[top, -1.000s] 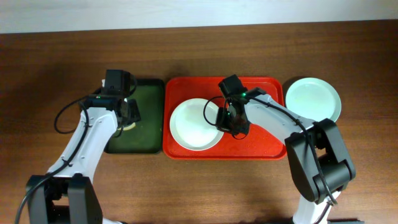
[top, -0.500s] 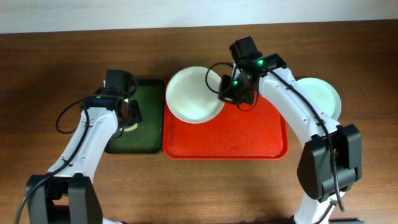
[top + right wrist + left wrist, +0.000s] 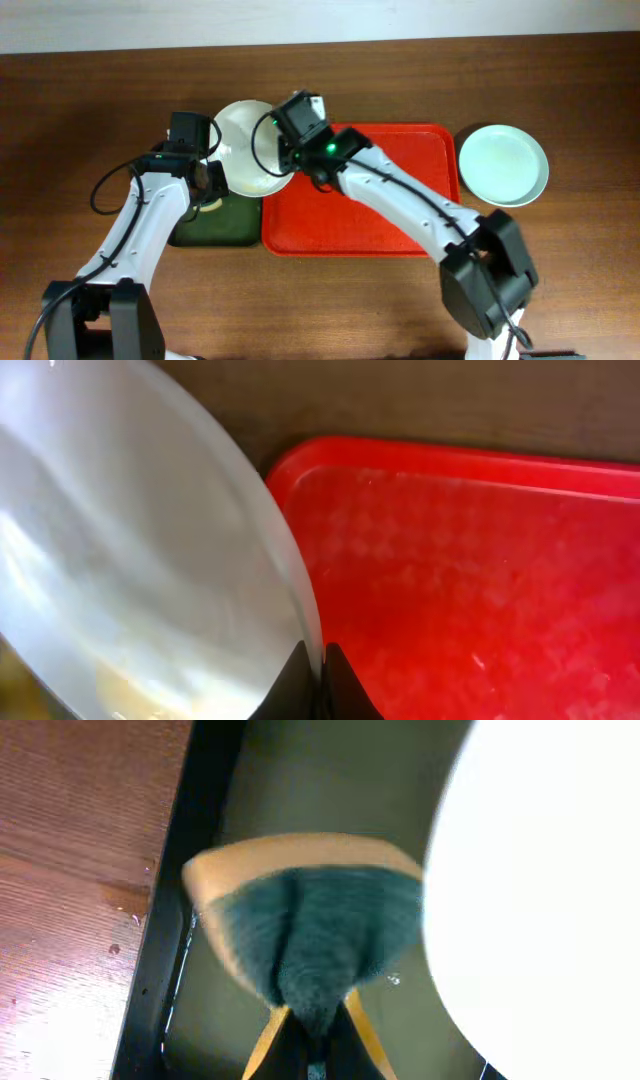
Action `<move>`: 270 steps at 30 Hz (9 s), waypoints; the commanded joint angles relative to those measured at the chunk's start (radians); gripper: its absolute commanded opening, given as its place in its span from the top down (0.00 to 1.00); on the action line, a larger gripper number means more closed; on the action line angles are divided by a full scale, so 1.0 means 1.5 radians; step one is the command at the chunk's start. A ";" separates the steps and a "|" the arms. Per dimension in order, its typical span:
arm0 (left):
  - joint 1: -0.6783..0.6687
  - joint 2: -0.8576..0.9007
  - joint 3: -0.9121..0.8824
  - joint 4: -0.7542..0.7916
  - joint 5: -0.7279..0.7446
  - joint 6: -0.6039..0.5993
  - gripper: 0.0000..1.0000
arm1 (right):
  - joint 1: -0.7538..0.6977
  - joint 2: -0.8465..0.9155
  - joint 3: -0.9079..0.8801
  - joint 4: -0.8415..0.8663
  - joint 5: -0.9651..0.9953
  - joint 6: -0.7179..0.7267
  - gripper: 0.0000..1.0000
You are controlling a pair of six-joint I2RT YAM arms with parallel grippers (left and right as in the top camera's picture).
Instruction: Clean dirty plates on tray and stack at the side
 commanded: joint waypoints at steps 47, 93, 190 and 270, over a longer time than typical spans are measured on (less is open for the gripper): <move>0.001 -0.004 0.003 0.019 0.006 0.028 1.00 | -0.056 -0.070 0.031 -0.005 -0.013 -0.043 0.96; -0.006 -0.031 0.003 0.110 0.162 0.173 0.01 | -0.774 -0.108 -0.191 -0.191 -0.288 -0.291 0.44; -0.006 -0.081 0.003 0.122 0.162 0.196 0.01 | -0.435 -1.327 -1.051 0.659 -0.286 -0.491 0.01; -0.014 -1.088 -0.313 0.006 0.162 0.196 0.01 | -0.437 -1.326 -1.092 0.365 -0.283 -0.491 0.02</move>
